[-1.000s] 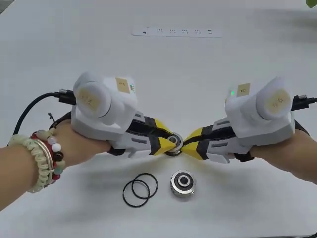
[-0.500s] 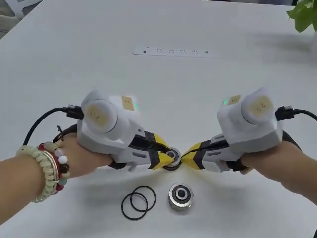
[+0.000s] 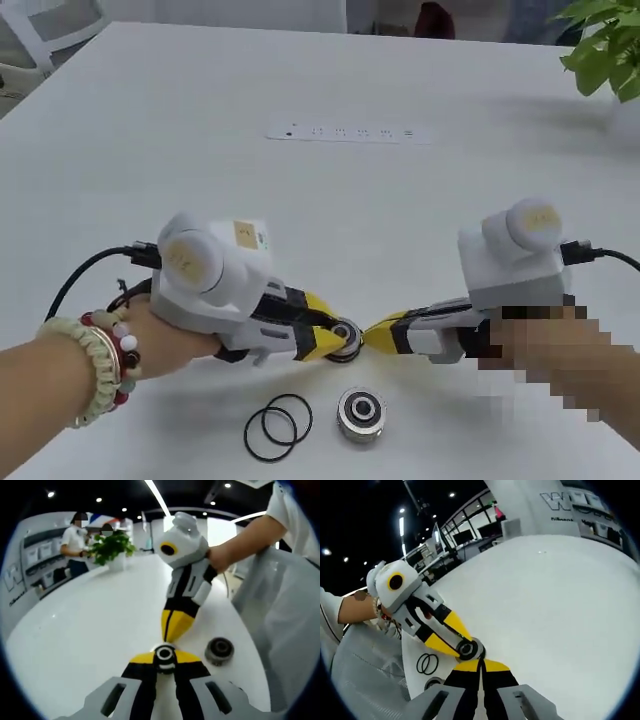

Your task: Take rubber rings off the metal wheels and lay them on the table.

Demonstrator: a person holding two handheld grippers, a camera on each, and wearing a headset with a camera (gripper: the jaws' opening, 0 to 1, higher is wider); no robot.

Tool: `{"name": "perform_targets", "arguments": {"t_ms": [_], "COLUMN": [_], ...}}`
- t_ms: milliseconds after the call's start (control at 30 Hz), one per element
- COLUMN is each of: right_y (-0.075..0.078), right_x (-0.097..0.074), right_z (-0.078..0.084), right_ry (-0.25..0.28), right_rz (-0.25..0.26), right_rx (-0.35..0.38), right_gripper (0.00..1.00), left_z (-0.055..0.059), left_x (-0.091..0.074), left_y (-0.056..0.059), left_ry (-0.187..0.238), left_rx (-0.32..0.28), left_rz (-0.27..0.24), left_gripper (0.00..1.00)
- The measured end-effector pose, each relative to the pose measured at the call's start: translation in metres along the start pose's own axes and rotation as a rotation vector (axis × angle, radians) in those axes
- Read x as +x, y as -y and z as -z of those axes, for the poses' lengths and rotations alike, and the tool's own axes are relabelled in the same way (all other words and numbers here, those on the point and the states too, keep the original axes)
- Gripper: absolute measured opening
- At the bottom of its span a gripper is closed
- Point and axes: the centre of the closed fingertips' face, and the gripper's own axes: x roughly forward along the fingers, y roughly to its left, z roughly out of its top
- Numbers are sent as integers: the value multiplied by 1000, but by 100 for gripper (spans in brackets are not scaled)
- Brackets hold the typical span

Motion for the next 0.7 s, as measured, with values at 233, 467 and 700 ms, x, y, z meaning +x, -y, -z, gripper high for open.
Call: {"name": "perform_targets", "arguments": {"t_ms": [233, 467, 700], "right_y": [-2, -3, -5], "right_x": [-1, -1, -1], "right_z": [-6, -6, -8], "right_ry": [45, 49, 54], "right_rz": [-10, -7, -17], "right_rx": [44, 42, 68], "right_gripper": [0, 0, 0], "left_z": [0, 0, 1], "left_x": [0, 0, 0], "left_y": [-1, 0, 0], "left_ry": [13, 14, 17], "left_rx": [0, 12, 12], "left_rz": [-14, -9, -9], "left_gripper": [13, 13, 13]}}
